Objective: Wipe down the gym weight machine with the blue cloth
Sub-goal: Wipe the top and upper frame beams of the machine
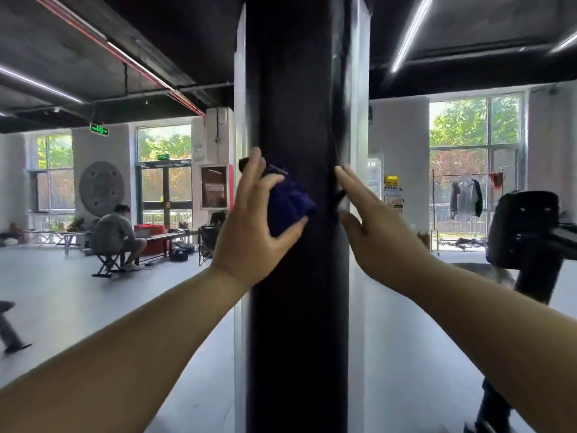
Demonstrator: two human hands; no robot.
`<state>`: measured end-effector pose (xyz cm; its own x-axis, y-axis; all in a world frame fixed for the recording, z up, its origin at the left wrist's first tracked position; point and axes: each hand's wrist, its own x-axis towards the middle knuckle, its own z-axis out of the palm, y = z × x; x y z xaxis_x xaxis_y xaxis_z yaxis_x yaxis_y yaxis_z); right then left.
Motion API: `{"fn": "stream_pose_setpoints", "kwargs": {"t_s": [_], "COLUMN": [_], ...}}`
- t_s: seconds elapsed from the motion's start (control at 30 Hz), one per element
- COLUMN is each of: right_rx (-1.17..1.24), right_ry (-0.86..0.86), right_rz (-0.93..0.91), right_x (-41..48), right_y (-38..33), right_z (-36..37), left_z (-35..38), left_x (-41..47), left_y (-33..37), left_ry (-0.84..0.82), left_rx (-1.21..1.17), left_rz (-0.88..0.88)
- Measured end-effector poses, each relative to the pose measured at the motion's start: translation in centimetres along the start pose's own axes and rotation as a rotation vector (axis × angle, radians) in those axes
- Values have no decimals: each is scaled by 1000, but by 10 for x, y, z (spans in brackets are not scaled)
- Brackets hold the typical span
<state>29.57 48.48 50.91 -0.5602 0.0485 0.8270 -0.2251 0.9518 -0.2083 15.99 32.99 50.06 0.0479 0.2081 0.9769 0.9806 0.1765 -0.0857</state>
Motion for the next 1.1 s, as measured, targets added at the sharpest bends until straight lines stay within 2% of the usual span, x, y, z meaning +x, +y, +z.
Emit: {"fn": "stream_pose_setpoints", "kwargs": {"t_s": [0.1,0.13,0.17,0.3,0.37,0.43,0.5,0.53,0.57,0.63,0.7,0.8,0.83,0.87,0.97,1.0,1.03,1.1], "right_rx": [39,49,60,114,126,143,161,171,186,208,209,224,229,231,257,270,279,272], "right_ry": [-20,-16,-2,61,74,65,20,-8,-33,-58,-64,-52,-46,-43,-61,-63,-63,-65], "right_rz": [17,25,39,118,129,140,171,189,198,212,237,246,242,235,220,223,227,236], "right_x": [-13,-16,-17,-13,-13,-16,-21,-24,-27,-33,-35,-38,-40,-44,-56,-59,-61,-62], "right_y": [-1,0,0,-6,-8,-6,-3,-2,-1,1,0,0,0,2,7,8,8,7], "right_z": [10,13,16,20,21,21,19,18,17,18,20,27,30,34,45,47,48,50], "left_z": [-10,-16,-21,-23,-14,-10,-14,-19,-24,-30,-28,-2,5,7,-13,-22,-28,-32], "left_x": [-7,10,34,117,109,77,51,54,65,91,100,56,35,18,8,20,34,56], "left_y": [-8,-14,-16,-6,-1,-6,-17,-23,-27,-31,-30,-16,-14,-14,-32,-38,-41,-39], "left_ry": [-313,-344,-324,-168,-132,-243,-465,-529,-529,-417,-252,-35,-32,-86,-378,-436,-441,-313], "left_rx": [178,255,299,214,184,235,364,426,469,473,365,153,132,158,330,358,359,299], "left_rz": [430,547,574,249,235,474,815,938,985,841,546,212,198,260,685,759,752,531]}}
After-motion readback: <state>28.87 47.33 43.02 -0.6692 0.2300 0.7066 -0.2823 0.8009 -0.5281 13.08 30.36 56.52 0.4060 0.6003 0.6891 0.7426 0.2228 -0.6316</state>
